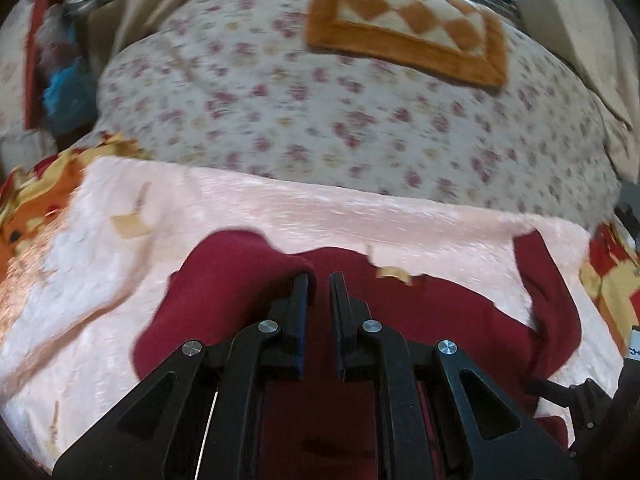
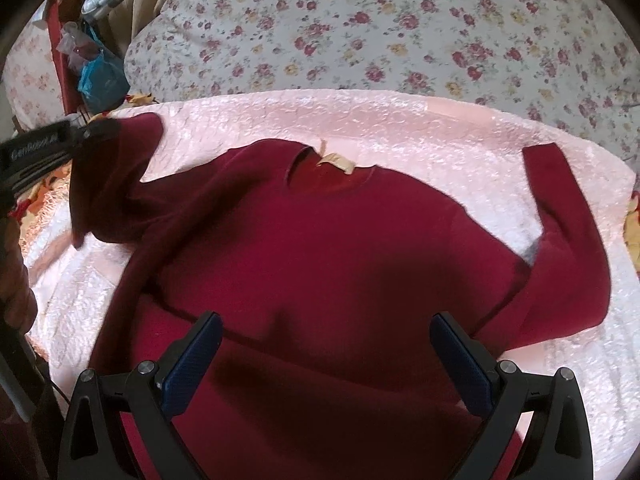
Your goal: Fold small clothes
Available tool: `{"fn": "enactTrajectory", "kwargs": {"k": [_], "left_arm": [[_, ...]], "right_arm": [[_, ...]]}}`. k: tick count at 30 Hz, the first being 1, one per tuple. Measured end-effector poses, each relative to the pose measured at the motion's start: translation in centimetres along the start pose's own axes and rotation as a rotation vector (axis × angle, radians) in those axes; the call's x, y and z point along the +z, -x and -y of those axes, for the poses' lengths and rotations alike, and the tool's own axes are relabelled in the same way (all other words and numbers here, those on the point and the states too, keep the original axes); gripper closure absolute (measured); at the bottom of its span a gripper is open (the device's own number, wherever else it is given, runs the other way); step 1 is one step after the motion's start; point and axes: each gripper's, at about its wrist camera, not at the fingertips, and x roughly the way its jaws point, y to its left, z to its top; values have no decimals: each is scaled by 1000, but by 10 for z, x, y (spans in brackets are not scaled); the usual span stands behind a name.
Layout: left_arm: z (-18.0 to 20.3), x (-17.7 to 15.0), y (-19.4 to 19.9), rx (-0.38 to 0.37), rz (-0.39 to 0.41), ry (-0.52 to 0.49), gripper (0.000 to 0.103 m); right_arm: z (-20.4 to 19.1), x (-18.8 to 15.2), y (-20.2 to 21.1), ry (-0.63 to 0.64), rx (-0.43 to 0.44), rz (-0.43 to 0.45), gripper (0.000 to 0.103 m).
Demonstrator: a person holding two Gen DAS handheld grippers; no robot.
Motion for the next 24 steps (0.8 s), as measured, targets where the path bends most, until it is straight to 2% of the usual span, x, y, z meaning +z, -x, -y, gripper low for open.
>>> {"fn": "enactTrajectory", "kwargs": {"k": [5, 8, 13, 15, 17, 19, 21, 24], "left_arm": [[42, -6, -18, -70, -33, -73, 94], [60, -17, -38, -106, -87, -85, 94], [61, -35, -48, -125, -166, -66, 94], [52, -35, -43, -105, -206, -57, 93], [34, -34, -30, -104, -207, -28, 90], [15, -32, -19, -94, -205, -15, 84], [-12, -31, -4, -70, -191, 10, 71], [-60, -36, 15, 29, -171, 60, 57]], "right_arm": [[26, -3, 5, -40, -51, -1, 0], [48, -4, 12, -86, -67, 4, 0], [67, -3, 20, -124, -73, 18, 0], [64, -3, 21, -113, -44, 24, 0], [57, -1, 19, -84, -25, 22, 0], [47, 1, 13, -56, 11, 23, 0], [30, 4, 7, -8, 61, 19, 0], [-5, 10, 2, 123, 125, 35, 0]]}}
